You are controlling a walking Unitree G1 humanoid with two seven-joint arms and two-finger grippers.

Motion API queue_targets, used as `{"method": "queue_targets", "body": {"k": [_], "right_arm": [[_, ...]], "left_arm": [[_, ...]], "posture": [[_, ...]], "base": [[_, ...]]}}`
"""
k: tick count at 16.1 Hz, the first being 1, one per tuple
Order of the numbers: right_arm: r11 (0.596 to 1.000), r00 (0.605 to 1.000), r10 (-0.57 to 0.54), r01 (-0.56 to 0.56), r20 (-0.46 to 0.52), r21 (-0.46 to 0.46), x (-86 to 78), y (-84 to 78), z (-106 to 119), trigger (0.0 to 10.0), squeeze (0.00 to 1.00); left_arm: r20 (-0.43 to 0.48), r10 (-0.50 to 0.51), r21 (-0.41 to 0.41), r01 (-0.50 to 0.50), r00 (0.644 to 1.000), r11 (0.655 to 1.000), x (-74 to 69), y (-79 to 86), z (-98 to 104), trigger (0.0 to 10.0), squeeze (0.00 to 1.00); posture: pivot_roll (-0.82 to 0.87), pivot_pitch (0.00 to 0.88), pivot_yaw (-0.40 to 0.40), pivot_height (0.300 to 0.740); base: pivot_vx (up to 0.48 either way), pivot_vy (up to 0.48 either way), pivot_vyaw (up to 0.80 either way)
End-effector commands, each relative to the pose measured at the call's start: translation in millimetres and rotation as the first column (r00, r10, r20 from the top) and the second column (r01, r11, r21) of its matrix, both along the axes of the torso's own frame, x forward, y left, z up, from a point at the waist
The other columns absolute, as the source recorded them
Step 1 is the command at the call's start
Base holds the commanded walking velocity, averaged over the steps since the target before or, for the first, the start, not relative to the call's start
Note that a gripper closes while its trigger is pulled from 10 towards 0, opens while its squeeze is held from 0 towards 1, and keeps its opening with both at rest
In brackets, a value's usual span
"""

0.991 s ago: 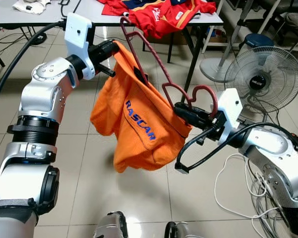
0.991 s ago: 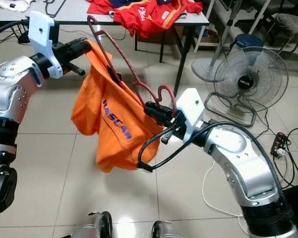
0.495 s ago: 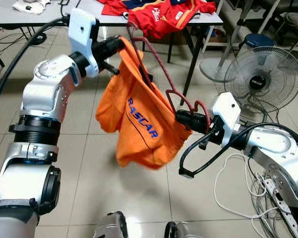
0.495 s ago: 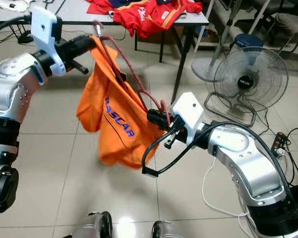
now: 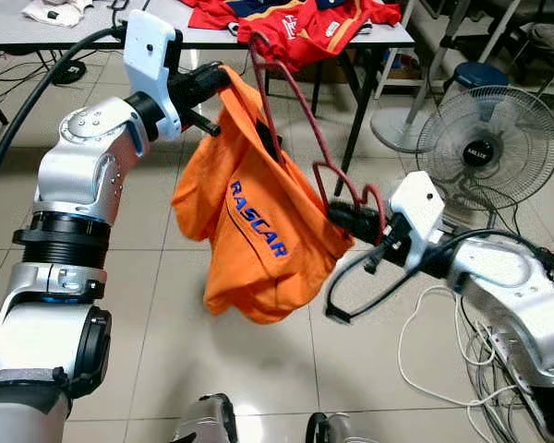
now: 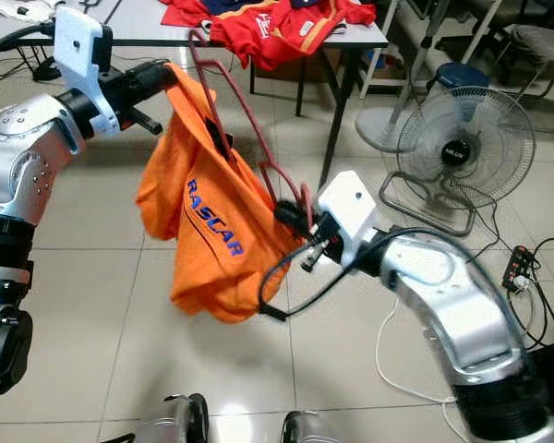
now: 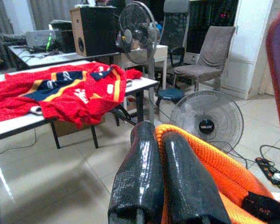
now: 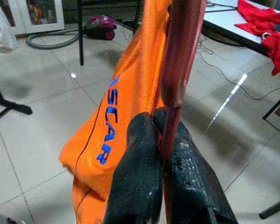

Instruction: Hang hanger

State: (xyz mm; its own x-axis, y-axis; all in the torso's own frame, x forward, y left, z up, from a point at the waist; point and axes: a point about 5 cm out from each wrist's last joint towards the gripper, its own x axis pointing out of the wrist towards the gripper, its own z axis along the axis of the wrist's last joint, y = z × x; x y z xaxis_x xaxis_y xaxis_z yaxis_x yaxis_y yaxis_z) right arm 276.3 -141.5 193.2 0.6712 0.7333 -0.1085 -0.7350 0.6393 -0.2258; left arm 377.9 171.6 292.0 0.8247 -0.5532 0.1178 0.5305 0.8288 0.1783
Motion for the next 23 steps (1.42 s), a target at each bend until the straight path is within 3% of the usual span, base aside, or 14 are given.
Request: {"method": "queue_targets", "body": {"k": [1, 3, 5, 7, 8, 10, 11, 13, 14, 15, 18, 19, 20, 23], "right_arm": [[0.983, 0.987, -0.147, 0.139, 0.063, 0.117, 11.8, -14.7, 10, 10.0, 0.00], [0.965, 0.973, -0.171, 0.133, 0.152, 0.228, 13.8, -14.3, 34, 10.0, 0.00], [0.959, 0.967, -0.179, 0.129, 0.183, 0.254, 14.2, -14.2, 39, 10.0, 0.00], [0.945, 0.940, -0.186, 0.092, 0.285, 0.314, 15.6, -18.3, 67, 10.0, 0.00], [0.953, 0.938, -0.167, 0.074, 0.305, 0.293, 15.4, -17.4, 70, 10.0, 0.00], [0.994, 0.915, -0.024, -0.021, 0.403, 0.108, 9.6, -2.2, 68, 10.0, 0.00], [0.990, 0.889, -0.029, -0.037, 0.458, 0.135, 8.4, 5.8, 76, 10.0, 0.00], [0.940, 0.830, -0.244, 0.076, 0.502, 0.331, 17.7, -4.6, 102, 10.0, 0.00], [0.917, 0.852, -0.324, 0.176, 0.412, 0.358, 26.4, -14.8, 97, 10.0, 0.00], [0.925, 0.890, -0.330, 0.240, 0.315, 0.294, 31.8, -19.1, 82, 10.0, 0.00], [0.964, 0.963, -0.267, 0.267, 0.032, 0.000, 20.4, -21.7, 7, 10.0, 0.00], [0.964, 0.963, -0.267, 0.267, 0.032, 0.000, 20.4, -21.7, 7, 10.0, 0.00], [0.981, 0.973, -0.194, 0.191, -0.129, -0.031, -1.7, -14.1, -25, 10.0, 0.00], [0.985, 0.961, -0.150, 0.166, -0.234, 0.051, -16.9, 1.5, -35, 10.0, 0.00]], "left_arm": [[0.143, 0.089, -0.036, -0.084, 0.986, 0.996, -8.2, 6.1, 31, 0.0, 0.00], [0.109, 0.090, -0.019, -0.089, 0.990, 0.996, -9.0, -0.5, 14, 0.0, 0.00], [0.100, 0.095, -0.017, -0.094, 0.990, 0.995, -9.9, -2.2, 10, 0.0, 0.00], [0.069, 0.065, 0.024, -0.066, 0.996, 0.998, -18.2, -16.9, -13, 0.0, 0.00], [0.065, 0.045, 0.024, -0.046, 0.997, 0.999, -20.9, -22.4, -16, 0.0, 0.00], [0.047, 0.022, -0.010, -0.021, 0.999, 1.000, -22.9, -33.6, -17, 0.0, 0.00], [0.029, 0.027, -0.023, -0.026, 0.999, 0.999, -21.3, -37.0, -19, 0.0, 0.00], [0.020, 0.131, 0.019, -0.131, 0.991, 0.991, -18.2, -32.3, -29, 0.0, 0.00], [0.022, 0.195, 0.048, -0.196, 0.981, 0.979, -18.3, -25.4, -36, 0.0, 0.00], [0.009, 0.245, 0.049, -0.245, 0.970, 0.968, -18.7, -19.6, -44, 0.0, 0.00], [-0.019, 0.354, 0.061, -0.352, 0.935, 0.934, -22.8, -3.6, -65, 0.0, 0.00], [-0.019, 0.354, 0.061, -0.352, 0.935, 0.934, -22.8, -3.6, -65, 0.0, 0.00], [-0.015, 0.412, 0.044, -0.411, 0.911, 0.910, -24.7, 5.1, -67, 0.0, 0.00], [-0.017, 0.441, 0.067, -0.439, 0.898, 0.896, -25.0, 9.2, -75, 0.0, 0.00]], "posture": [[-0.07, 0.112, -0.011, 0.740], [-0.07, 0.111, -0.006, 0.740], [-0.07, 0.111, -0.006, 0.740], [-0.08, 0.105, -0.007, 0.740], [-0.08, 0.103, -0.009, 0.740], [-0.08, 0.098, -0.010, 0.740], [-0.08, 0.095, -0.009, 0.740], [-0.08, 0.091, -0.003, 0.740], [-0.08, 0.091, 0.000, 0.740], [-0.08, 0.091, 0.000, 0.740], [-0.08, 0.097, 0.004, 0.740], [-0.08, 0.097, 0.004, 0.740], [-0.07, 0.104, 0.004, 0.740], [-0.08, 0.108, 0.010, 0.740]], "base": [[0.000, 0.000, 0.00], [0.000, 0.000, 0.00], [0.000, 0.000, 0.00], [0.000, 0.000, 0.00], [0.000, 0.000, 0.00], [0.000, 0.000, 0.00], [0.000, 0.000, 0.00], [0.000, 0.000, 0.00], [0.000, 0.000, 0.00], [0.000, 0.000, 0.00], [0.000, 0.000, 0.00], [0.000, 0.000, 0.00], [0.000, 0.000, 0.00], [0.000, 0.000, 0.00]]}}
